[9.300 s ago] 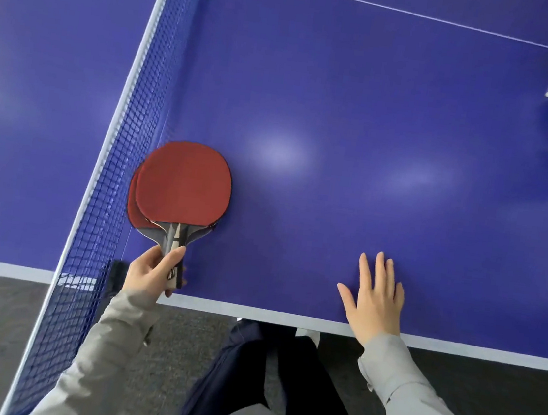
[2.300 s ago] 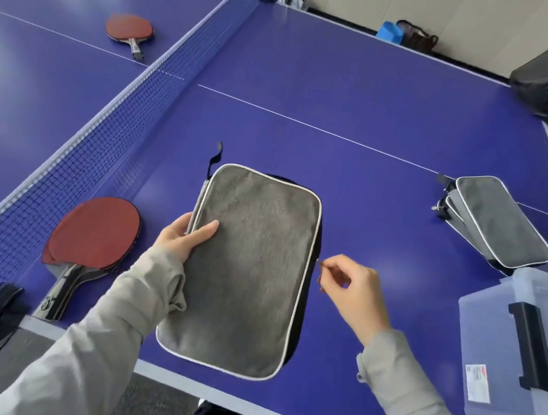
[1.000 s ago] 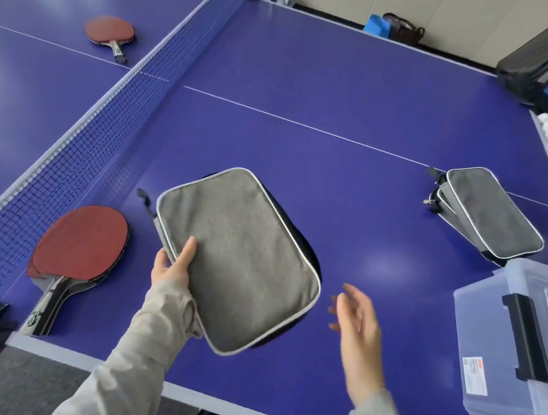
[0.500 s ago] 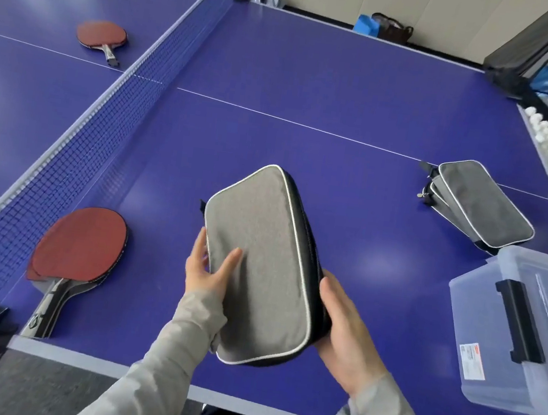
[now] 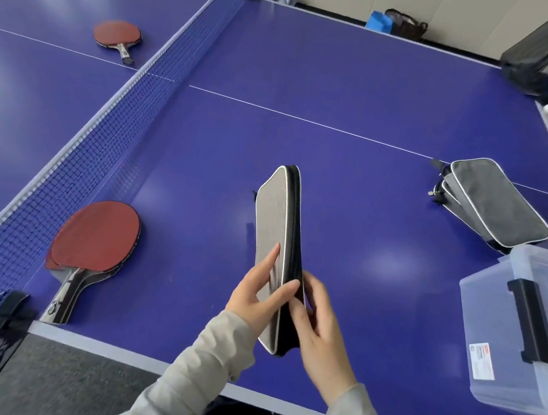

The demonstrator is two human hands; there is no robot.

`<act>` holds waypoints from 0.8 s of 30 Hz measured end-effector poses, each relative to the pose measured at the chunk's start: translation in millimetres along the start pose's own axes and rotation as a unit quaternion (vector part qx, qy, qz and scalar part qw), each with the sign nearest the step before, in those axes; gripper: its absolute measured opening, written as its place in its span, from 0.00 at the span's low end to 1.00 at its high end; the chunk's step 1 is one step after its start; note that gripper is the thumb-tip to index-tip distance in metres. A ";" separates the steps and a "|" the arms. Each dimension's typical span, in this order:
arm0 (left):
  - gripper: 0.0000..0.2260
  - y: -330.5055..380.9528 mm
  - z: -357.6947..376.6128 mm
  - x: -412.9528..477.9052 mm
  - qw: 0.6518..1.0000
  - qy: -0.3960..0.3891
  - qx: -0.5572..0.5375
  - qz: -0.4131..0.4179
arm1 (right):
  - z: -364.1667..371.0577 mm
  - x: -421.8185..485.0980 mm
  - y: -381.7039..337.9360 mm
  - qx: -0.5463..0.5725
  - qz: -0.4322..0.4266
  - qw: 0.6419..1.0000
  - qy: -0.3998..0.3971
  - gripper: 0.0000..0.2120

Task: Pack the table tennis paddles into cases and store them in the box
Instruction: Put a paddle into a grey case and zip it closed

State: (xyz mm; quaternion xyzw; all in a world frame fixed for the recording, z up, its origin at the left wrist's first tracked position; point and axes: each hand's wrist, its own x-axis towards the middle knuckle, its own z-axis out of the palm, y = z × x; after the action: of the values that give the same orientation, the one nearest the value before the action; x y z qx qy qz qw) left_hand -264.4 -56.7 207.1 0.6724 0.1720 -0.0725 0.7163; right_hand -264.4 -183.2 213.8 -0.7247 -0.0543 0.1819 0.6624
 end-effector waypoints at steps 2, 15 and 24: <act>0.23 -3.6 -9.4 2.2 1.000 -0.004 -0.030 -0.007 | -1.2 -0.7 4.3 -0.019 -0.003 1.000 -0.002 0.16; 0.28 -64.1 -151.3 29.9 0.981 0.177 -0.006 -0.080 | -88.0 1.0 68.3 -0.023 0.107 0.975 0.194 0.37; 0.26 -111.1 -134.9 64.0 0.957 0.248 0.063 -0.136 | -81.0 6.2 120.7 -0.299 0.148 0.933 0.139 0.33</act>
State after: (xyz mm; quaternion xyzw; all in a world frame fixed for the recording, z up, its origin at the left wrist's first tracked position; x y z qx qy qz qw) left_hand -262.2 75.3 75.9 0.6834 0.4287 -0.0106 0.5908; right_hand -251.1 -271.4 99.0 -0.9070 0.0938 0.1506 0.3820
